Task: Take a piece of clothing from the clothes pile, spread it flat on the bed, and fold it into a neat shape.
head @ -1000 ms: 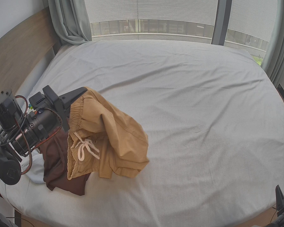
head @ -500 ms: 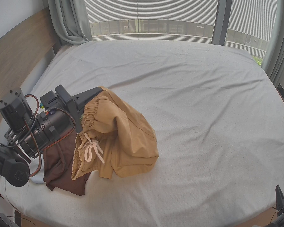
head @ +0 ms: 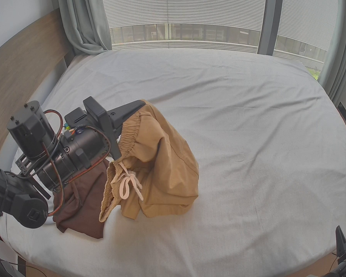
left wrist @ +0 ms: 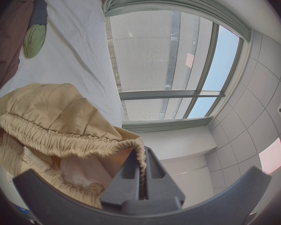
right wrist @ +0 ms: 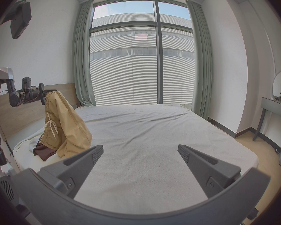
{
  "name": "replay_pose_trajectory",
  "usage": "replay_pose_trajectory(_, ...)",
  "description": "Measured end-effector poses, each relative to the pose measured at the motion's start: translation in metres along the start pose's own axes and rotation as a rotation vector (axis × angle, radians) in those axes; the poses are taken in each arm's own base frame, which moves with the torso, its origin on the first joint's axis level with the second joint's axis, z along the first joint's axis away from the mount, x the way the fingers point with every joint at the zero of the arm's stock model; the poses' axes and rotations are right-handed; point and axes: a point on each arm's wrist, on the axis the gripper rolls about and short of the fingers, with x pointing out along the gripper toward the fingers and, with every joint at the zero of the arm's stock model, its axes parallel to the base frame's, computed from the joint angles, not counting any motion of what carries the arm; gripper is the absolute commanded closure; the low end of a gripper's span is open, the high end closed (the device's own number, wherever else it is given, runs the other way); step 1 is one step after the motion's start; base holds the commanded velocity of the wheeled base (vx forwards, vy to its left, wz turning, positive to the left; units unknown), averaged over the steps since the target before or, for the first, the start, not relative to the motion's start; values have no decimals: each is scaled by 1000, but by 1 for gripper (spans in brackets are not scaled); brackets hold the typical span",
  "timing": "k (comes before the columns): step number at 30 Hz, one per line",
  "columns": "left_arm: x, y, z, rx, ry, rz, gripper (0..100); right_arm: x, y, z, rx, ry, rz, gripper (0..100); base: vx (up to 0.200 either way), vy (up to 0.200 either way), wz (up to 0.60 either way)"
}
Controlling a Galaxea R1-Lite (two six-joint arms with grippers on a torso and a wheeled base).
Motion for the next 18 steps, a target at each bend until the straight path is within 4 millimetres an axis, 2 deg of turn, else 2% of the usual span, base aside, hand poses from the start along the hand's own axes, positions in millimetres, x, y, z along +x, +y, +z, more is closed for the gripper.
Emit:
replay_pose_trajectory(10,22,-5,-12,-81,37,-37,100,0,0,0,0,0,1,0,0,0,0)
replay_pose_trajectory(18,40,-12,-30,-111,107,-44,100,0,0,0,0,0,0,0,0,0,0)
